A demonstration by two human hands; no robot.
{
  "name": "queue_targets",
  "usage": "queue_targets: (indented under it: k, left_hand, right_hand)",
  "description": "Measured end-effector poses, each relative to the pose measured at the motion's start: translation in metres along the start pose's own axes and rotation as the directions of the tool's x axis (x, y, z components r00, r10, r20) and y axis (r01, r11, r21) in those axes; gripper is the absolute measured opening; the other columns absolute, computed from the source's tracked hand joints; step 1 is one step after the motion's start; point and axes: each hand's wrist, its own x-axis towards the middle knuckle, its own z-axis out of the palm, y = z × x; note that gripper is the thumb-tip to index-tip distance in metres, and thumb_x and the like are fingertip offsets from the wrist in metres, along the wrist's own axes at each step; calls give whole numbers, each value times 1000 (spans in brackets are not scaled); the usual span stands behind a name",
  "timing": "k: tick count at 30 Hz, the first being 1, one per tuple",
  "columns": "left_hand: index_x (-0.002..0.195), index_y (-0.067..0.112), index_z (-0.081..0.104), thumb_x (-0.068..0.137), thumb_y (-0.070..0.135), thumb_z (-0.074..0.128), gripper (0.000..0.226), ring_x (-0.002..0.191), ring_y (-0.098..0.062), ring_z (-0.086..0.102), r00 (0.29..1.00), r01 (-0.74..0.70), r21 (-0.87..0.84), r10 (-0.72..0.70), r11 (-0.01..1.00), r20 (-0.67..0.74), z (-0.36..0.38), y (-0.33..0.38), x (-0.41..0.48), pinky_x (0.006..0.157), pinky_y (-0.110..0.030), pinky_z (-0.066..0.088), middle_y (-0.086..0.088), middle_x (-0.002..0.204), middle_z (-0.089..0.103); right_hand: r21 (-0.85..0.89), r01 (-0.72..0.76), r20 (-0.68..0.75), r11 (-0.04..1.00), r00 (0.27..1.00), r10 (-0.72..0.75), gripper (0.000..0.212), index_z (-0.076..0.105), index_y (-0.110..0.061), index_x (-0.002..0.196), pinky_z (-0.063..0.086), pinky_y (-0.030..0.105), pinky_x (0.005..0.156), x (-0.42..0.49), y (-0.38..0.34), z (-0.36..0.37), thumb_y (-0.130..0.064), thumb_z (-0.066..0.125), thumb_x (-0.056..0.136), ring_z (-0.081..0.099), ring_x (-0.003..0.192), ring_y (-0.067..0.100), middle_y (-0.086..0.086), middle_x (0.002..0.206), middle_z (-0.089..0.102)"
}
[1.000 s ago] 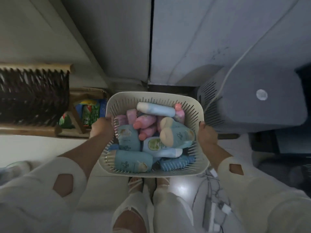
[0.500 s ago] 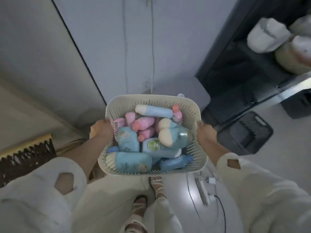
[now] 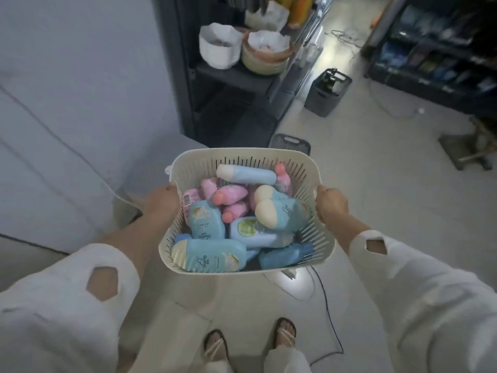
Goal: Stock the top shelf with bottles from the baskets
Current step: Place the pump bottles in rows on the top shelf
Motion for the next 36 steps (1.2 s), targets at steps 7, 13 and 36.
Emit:
queue_targets:
  k: [7, 13, 36]
  left_hand:
    - [110, -3, 58, 99, 41, 23, 57, 94, -41, 63, 983, -145, 126, 128, 981, 134, 106, 110, -48, 72, -42, 54, -26, 106, 63]
    - [107, -5, 60, 96, 44, 26, 61, 93, -45, 63, 962, -205, 133, 174, 970, 211, 214, 198, -103, 79, -52, 55, -28, 105, 63]
    - [92, -12, 59, 98, 34, 33, 53, 55, -31, 53, 568, -723, 115, 493, 681, 659, 573, 484, -345, 75, -53, 54, -21, 61, 51]
  right_hand:
    - [78, -135, -108, 988, 984, 143, 53, 66, 2, 99, 53, 40, 82, 46, 107, -109, -38, 32, 93, 65, 90, 38, 26, 101, 67]
    - [87, -273, -177, 958, 942, 284, 53, 63, 4, 108, 45, 35, 80, 98, 199, -205, -37, 31, 97, 61, 98, 38, 27, 108, 64]
    - [535, -602, -324, 593, 502, 802, 52, 61, -2, 118, 43, 35, 84, 152, 493, -462, -40, 33, 97, 55, 111, 37, 24, 122, 58]
